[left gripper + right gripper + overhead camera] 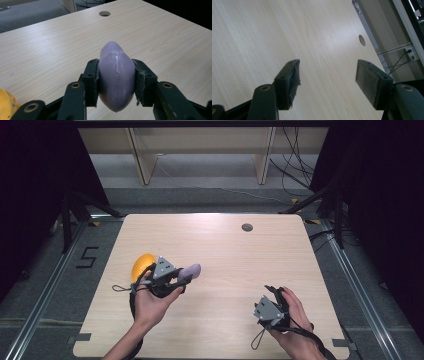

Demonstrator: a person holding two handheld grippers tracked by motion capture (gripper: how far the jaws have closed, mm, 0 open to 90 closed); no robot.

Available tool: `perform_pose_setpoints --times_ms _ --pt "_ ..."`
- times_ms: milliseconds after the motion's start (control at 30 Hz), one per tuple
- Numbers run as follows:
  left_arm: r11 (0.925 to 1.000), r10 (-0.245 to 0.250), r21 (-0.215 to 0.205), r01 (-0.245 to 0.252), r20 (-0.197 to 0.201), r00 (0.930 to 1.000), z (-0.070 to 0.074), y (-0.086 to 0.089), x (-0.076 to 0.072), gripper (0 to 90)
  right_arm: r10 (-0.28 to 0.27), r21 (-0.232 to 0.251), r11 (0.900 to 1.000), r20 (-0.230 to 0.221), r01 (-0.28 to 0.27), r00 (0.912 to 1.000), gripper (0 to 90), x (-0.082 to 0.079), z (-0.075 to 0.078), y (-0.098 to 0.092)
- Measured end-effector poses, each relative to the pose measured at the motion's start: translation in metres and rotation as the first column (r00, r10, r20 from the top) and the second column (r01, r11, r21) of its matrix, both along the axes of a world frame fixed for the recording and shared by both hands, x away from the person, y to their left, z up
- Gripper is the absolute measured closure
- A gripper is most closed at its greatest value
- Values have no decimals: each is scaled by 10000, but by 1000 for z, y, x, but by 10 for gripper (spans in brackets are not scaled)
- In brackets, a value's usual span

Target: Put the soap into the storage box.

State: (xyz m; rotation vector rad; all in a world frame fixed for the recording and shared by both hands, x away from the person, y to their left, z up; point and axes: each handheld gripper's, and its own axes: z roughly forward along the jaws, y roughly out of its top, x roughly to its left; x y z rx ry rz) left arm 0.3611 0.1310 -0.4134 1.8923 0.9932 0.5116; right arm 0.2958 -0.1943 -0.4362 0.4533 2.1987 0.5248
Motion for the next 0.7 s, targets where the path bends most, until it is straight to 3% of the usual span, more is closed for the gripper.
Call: perform_pose_setpoints --times_ms 133,200,400,600,700 --pt "9999 132 100 -132 24 9999 1 5 0 590 77 -75 9999 41 -77 10000 367 1 0 -1" --pt "9997 209 -93 -209 85 9997 0 7 0 590 -12 -10 10000 18 12 10000 366 0 0 -1" --pt "9989 457 -142 -455 125 9989 1 14 -1 590 196 -454 9988 185 -187 9996 366 2 2 -3" --pt "9973 714 -169 -712 156 9973 2 23 0 590 -54 -6 10000 32 54 10000 367 0 0 -2" --pt "9964 851 -55 -850 225 9961 3 27 0 590 11 -378 9993 127 -7 9999 366 1 1 -4"
